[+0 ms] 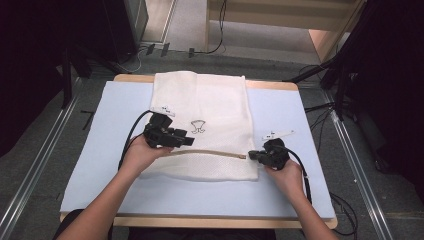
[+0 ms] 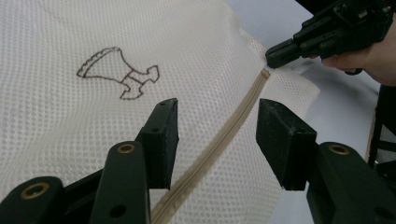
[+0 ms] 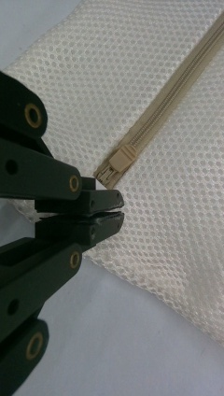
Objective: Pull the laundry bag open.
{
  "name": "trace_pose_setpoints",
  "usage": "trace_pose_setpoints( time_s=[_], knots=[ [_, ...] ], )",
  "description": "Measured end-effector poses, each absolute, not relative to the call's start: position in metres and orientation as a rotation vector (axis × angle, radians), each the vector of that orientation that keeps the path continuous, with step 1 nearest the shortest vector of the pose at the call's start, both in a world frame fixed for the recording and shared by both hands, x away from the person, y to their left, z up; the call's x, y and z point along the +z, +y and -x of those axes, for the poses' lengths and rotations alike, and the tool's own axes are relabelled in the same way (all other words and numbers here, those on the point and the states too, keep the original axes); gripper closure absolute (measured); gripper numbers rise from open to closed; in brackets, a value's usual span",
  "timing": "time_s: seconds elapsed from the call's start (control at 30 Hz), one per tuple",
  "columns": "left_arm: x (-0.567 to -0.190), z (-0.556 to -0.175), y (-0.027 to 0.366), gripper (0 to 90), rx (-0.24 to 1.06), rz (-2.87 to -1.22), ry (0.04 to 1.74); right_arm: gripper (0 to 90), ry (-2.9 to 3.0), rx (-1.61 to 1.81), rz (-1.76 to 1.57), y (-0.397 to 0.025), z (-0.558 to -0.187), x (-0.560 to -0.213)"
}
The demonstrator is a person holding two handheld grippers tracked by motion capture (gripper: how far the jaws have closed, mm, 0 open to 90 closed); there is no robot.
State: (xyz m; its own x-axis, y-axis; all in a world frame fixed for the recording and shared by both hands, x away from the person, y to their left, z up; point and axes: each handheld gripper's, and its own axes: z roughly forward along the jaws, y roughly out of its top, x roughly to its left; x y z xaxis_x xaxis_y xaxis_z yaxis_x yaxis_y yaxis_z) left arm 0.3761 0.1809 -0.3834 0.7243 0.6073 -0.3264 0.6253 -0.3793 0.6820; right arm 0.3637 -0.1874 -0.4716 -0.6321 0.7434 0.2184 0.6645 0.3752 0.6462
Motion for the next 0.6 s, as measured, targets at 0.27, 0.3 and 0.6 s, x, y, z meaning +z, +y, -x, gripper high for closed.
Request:
trace_pose_setpoints(
  time_s=[0.27,0.3,0.6],
  knots=[
    [-0.385,-0.381,0.151,51.1,-0.065,-2.111,0.893,90.0,2.513,1.084,-1.281,-0.186,-0.364,-0.471],
    [-0.386,-0.382,0.147,51.0,-0.067,-2.120,0.886,90.0,2.514,1.083,-1.280,-0.186,-0.364,-0.471],
    [-0.393,-0.386,0.125,55.3,-0.099,-2.139,0.865,90.0,2.521,1.096,-1.283,-0.187,-0.365,-0.471]
  ],
)
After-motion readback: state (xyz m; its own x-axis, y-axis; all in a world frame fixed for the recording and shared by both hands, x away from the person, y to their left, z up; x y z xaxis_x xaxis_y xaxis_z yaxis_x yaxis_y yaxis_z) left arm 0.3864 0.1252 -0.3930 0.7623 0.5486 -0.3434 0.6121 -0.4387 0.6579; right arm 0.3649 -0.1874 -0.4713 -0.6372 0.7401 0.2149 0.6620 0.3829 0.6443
